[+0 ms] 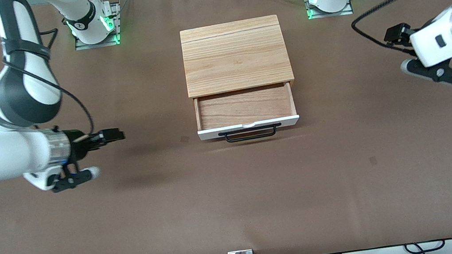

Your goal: Pull top drawer with both arms simultaneously

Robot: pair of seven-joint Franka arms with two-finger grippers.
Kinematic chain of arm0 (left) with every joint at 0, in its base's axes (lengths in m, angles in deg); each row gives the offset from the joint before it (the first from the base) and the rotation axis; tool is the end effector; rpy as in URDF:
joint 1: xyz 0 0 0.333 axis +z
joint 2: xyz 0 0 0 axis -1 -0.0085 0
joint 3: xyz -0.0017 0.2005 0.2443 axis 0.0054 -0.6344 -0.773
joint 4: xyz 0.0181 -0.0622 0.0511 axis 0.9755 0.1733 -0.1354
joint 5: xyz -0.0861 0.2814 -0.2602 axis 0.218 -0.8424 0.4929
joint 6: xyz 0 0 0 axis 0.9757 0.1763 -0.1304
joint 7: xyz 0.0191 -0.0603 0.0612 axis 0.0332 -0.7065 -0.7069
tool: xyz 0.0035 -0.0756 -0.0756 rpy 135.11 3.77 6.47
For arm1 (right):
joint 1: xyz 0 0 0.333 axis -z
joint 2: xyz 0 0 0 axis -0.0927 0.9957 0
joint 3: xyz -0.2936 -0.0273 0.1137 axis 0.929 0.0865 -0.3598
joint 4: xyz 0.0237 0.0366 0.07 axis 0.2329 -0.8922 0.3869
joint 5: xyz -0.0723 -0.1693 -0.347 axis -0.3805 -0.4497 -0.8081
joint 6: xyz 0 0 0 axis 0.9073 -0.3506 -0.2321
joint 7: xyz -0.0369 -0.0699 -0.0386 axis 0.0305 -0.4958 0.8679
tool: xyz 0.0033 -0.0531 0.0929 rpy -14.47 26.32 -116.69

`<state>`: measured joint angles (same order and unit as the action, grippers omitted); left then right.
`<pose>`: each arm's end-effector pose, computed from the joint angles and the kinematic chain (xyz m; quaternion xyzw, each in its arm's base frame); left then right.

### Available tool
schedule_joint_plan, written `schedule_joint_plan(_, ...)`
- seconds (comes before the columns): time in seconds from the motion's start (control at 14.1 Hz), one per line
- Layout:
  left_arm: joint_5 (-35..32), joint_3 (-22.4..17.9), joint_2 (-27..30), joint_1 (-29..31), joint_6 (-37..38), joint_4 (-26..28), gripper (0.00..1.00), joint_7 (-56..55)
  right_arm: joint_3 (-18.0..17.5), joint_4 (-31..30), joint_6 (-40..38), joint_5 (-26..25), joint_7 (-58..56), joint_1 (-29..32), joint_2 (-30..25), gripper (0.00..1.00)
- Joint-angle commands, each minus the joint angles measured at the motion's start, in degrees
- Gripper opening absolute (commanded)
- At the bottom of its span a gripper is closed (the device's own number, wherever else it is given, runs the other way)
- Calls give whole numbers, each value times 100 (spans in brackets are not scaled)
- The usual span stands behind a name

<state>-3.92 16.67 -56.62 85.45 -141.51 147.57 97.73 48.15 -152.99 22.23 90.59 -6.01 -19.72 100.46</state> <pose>0.5926 -0.0709 0.6065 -0.9725 0.1757 0.1522 0.0128 0.6683 0.1356 0.4664 -0.9816 -0.0660 0.1281 0.1251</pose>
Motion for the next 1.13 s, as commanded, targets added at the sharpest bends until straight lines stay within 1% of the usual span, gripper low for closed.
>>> schedule_joint_plan(0.0,-20,-145,1281,97,-1756,1901,100,-876,236,-71,8,-549,110,-90,-175,100)
schedule_joint_plan(0.07,76,-145,1493,142,-2163,2262,100,-1245,263,-10,17,-620,66,-20,-175,100)
schedule_joint_plan(0.14,347,-145,1626,212,-2489,2544,100,-1606,324,95,17,-656,57,16,-175,100)
schedule_joint_plan(0.21,498,-145,1723,256,-2753,2817,100,-1696,429,174,34,-726,48,25,-175,100)
schedule_joint_plan(0.28,490,-145,1811,265,-3060,3063,100,-1654,491,175,121,-865,48,25,-184,100)
schedule_joint_plan(0.35,482,-145,1916,265,-3263,3292,100,-1610,465,175,227,-1206,109,-1,-228,100)
schedule_joint_plan(0.42,473,-119,1943,274,-3326,3320,100,-1601,413,149,315,-1471,144,77,-350,100)
schedule_joint_plan(0.49,429,3,1961,257,-3214,3303,100,-1696,247,140,463,-1613,153,225,-412,100)
schedule_joint_plan(0.57,394,74,1944,256,-3160,3285,100,-1802,28,105,543,-1631,232,497,-543,100)
schedule_joint_plan(0.71,140,119,1944,230,-3134,3250,100,-1890,-569,-210,850,-1771,285,1111,-877,100)
schedule_joint_plan(0.78,121,145,1961,221,-3116,3250,100,-1891,-1094,-333,1017,-2024,276,1576,-1061,100)
schedule_joint_plan(0.92,121,154,1961,256,-3107,3250,100,-1838,-2122,-405,1063,-2639,285,2429,-1264,100)
schedule_joint_plan(0.99,121,145,1961,265,-3064,3241,100,-1829,-2423,-414,1063,-2799,285,2703,-1309,100)
schedule_joint_plan(1.06,121,145,1961,274,-3028,3241,100,-1838,-2452,-492,1063,-2818,294,2784,-1361,100)
